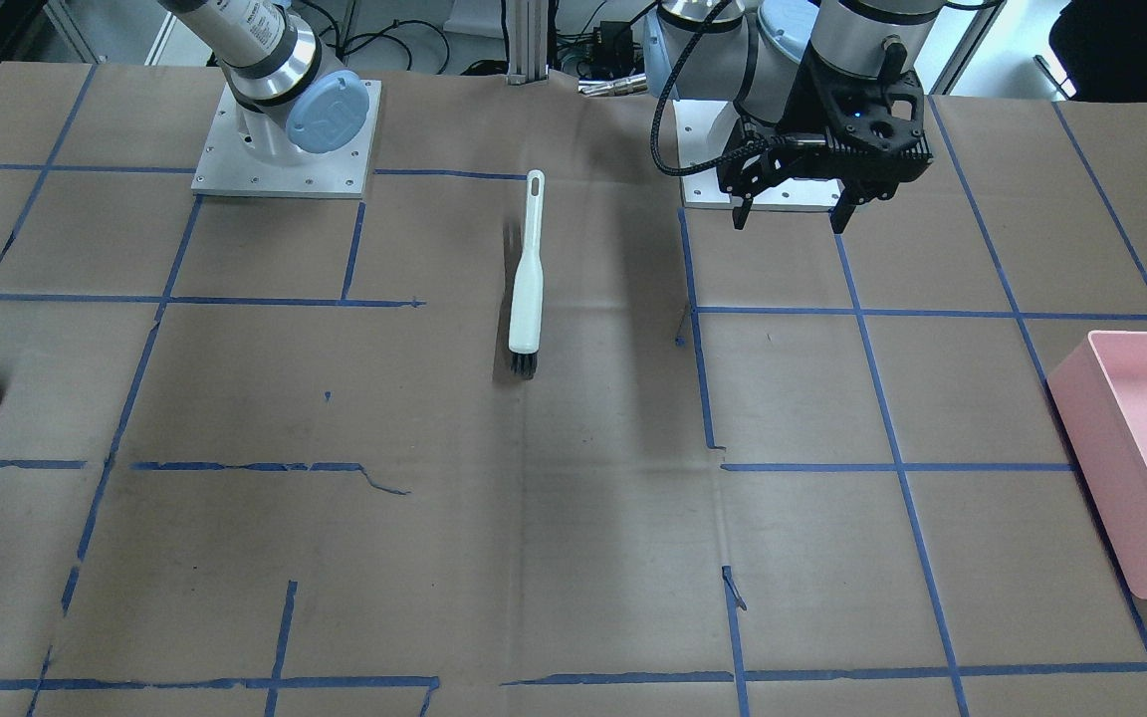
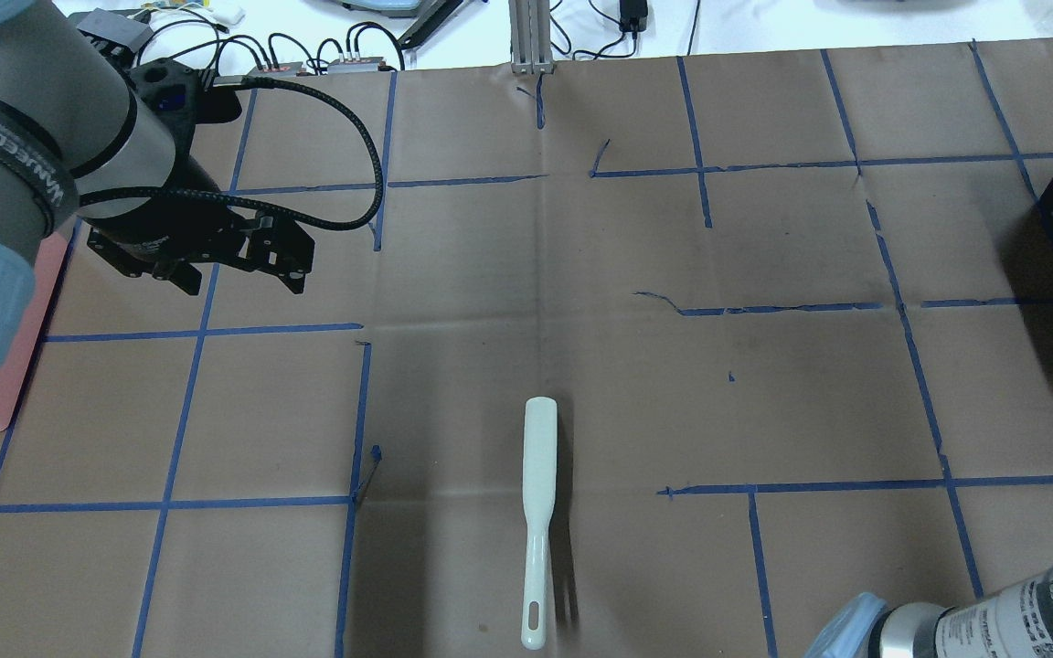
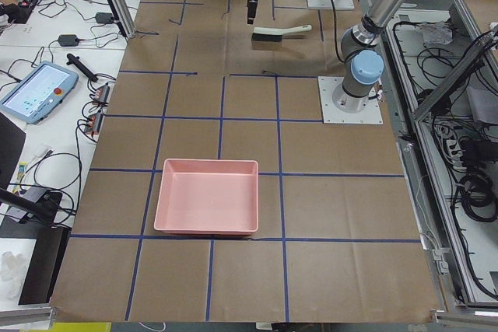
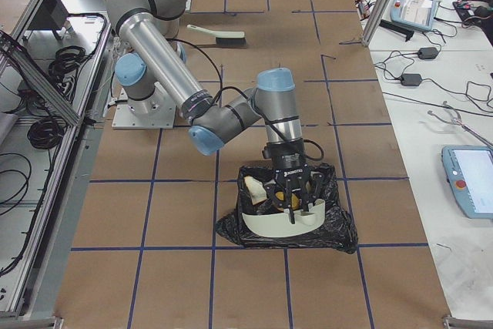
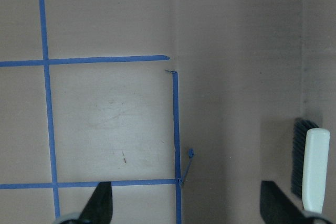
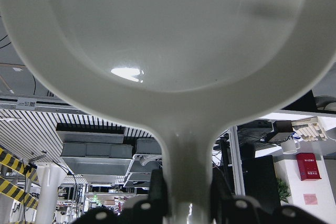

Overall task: Sweep and dump trash in nearest bin
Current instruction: 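Tilt the dustpan over the black bin with the right gripper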

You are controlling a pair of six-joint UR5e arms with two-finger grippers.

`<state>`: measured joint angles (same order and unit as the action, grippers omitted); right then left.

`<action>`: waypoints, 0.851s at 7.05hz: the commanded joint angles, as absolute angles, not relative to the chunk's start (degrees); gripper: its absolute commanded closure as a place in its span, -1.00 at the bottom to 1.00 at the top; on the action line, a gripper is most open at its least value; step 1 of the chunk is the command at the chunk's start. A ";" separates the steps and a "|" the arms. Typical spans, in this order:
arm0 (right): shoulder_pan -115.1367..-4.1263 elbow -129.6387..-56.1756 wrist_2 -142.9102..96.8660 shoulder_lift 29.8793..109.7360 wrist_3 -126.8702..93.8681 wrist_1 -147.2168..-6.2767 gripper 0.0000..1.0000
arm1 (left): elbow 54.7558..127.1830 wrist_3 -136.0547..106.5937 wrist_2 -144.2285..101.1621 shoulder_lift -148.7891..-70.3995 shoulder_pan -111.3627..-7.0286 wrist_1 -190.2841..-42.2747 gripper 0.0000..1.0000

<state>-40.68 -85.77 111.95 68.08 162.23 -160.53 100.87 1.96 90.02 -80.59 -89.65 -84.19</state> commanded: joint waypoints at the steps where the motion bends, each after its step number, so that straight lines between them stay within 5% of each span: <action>1: -40.69 -86.04 111.45 71.27 162.33 -156.29 1.00 | 101.07 2.02 90.26 -80.34 -89.65 -84.29 -0.99; 6: -45.94 -95.08 106.96 80.41 152.17 -151.79 0.99 | 101.25 2.02 90.00 -80.33 -89.65 -84.29 -0.99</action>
